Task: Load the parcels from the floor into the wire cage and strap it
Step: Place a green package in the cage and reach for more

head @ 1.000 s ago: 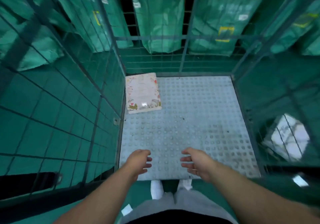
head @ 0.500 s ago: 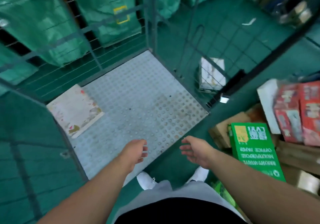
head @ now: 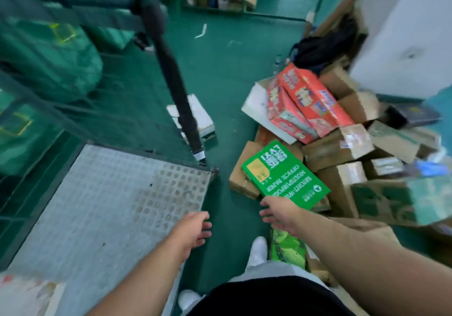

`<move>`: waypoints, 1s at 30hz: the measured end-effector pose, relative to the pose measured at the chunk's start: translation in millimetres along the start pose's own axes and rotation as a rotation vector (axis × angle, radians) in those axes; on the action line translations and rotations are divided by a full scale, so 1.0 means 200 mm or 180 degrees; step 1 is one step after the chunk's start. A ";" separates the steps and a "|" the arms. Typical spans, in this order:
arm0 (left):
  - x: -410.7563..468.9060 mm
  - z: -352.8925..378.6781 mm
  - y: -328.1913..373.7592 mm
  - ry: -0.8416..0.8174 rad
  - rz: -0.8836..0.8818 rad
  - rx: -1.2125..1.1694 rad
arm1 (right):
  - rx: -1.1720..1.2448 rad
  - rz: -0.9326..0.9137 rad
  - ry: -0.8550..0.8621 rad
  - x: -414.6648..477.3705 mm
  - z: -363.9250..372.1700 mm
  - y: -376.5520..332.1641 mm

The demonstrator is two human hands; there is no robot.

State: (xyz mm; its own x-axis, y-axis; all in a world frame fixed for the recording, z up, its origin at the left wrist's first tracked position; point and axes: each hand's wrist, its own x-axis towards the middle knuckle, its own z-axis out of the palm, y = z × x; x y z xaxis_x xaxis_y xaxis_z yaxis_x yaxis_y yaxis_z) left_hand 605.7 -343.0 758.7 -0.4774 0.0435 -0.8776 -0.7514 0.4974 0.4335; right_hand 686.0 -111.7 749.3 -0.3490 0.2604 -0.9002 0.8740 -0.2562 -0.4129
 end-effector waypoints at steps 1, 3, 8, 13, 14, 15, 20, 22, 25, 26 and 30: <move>-0.01 0.08 0.08 -0.0062 0.0064 0.0126 | 0.0095 0.0012 0.0095 0.02 -0.10 -0.02; -0.01 0.21 0.21 -0.0176 0.0176 0.0318 | 0.0308 0.0046 0.0213 0.06 -0.25 -0.04; 0.01 0.35 0.41 -0.0324 0.0311 0.0755 | 0.0553 0.0173 0.0348 0.16 -0.47 -0.04; 0.13 0.39 0.56 -0.0265 0.0124 0.1149 | 0.0973 0.0314 0.0347 0.20 -0.56 -0.06; 0.16 0.40 0.59 -0.0266 0.0118 0.1247 | 0.1045 0.0336 0.0362 0.21 -0.58 -0.06; 0.20 0.41 0.64 -0.0271 0.0132 0.1342 | 0.1124 0.0357 0.0401 0.23 -0.60 -0.07; 0.36 0.52 0.95 -0.0530 0.0368 0.1657 | 0.1553 0.0401 0.0696 0.28 -0.69 -0.13; 0.43 0.56 1.09 -0.0689 0.0497 0.1775 | 0.1780 0.0413 0.0843 0.30 -0.71 -0.17; 0.54 0.61 1.27 -0.0877 0.0629 0.2005 | 0.2127 0.0480 0.0989 0.33 -0.70 -0.24; 0.58 0.63 1.32 -0.0920 0.0640 0.2087 | 0.2248 0.0477 0.1031 0.34 -0.68 -0.25; 0.69 0.69 1.48 -0.0924 0.0613 0.2507 | 0.2632 0.0514 0.1272 0.37 -0.64 -0.27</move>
State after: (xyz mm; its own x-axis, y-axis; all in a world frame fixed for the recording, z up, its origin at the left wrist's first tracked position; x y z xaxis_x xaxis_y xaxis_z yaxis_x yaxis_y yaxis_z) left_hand 380.8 -69.6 737.7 -0.3480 0.3553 -0.8676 -0.0832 0.9101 0.4060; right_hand 655.2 40.4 722.3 0.0324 0.4256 -0.9043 0.3297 -0.8587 -0.3923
